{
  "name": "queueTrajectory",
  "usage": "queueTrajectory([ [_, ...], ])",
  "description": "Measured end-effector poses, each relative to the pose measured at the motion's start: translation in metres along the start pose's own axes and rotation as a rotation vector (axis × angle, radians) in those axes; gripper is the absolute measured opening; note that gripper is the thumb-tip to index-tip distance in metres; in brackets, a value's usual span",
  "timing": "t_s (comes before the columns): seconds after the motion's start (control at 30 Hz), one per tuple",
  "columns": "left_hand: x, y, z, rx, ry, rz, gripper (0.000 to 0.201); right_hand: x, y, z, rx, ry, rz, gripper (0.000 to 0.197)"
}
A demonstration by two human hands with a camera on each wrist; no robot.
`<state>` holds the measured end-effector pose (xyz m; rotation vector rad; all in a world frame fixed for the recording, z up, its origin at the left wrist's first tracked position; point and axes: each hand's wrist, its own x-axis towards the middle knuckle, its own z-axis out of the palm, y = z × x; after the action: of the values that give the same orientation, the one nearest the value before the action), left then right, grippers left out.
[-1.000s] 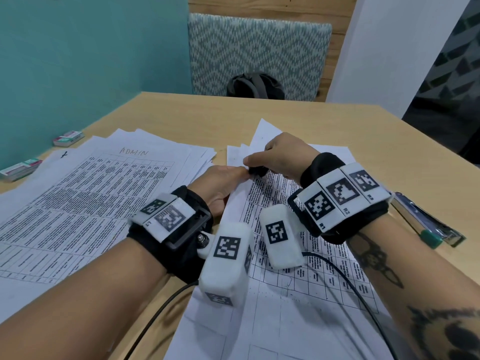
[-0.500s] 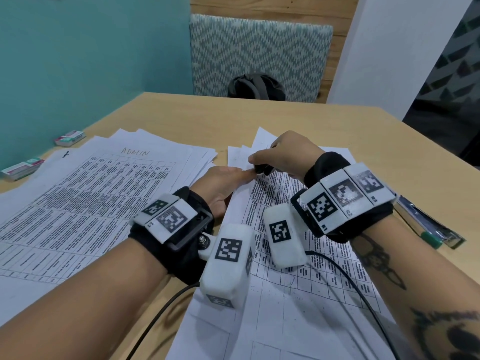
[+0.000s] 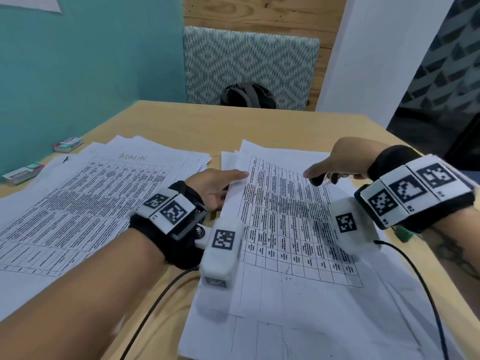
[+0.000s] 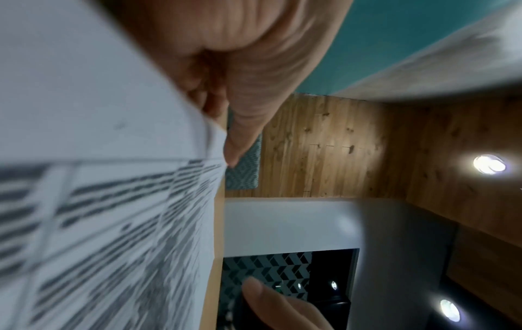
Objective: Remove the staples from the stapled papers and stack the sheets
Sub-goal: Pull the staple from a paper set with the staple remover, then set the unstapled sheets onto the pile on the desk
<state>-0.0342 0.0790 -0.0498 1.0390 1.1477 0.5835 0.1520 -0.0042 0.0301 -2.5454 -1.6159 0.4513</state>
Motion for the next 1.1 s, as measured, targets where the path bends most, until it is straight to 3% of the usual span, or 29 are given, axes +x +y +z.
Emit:
queueTrajectory([
  [0.17, -0.026, 0.010, -0.004, 0.390, -0.133, -0.052, 0.036, -0.011, 0.020, -0.006, 0.190, 0.117, -0.027, 0.043],
  [0.3, -0.052, -0.001, -0.009, 0.598, -0.133, -0.011, 0.041, -0.030, 0.047, -0.005, 0.316, 0.160, -0.033, 0.040],
  [0.4, -0.068, 0.007, -0.013, 0.610, -0.042, 0.172, 0.047, -0.052, 0.067, 0.002, 0.343, 0.174, -0.019, 0.044],
  [0.5, -0.091, 0.043, -0.009, 0.636, 0.048, 0.388, 0.041, -0.073, 0.084, 0.010, 0.323, 0.199, 0.016, 0.054],
  [0.57, -0.109, 0.069, -0.004, 0.655, 0.109, 0.518, 0.035, -0.083, 0.091, 0.013, 0.325, 0.218, 0.029, 0.054],
  [0.73, -0.143, 0.117, 0.000, 0.772, 0.222, 0.761, 0.044, -0.098, 0.094, 0.011, 0.347, 0.289, 0.017, 0.052],
  [0.9, -0.167, 0.134, -0.025, 0.766, 0.324, 0.762, 0.045, -0.110, 0.089, 0.014, 0.380, 0.291, -0.029, 0.054],
  [1.1, -0.184, 0.119, -0.099, 0.596, 0.423, 0.609, 0.039, -0.125, 0.080, 0.024, 0.450, 0.279, -0.122, 0.047],
])
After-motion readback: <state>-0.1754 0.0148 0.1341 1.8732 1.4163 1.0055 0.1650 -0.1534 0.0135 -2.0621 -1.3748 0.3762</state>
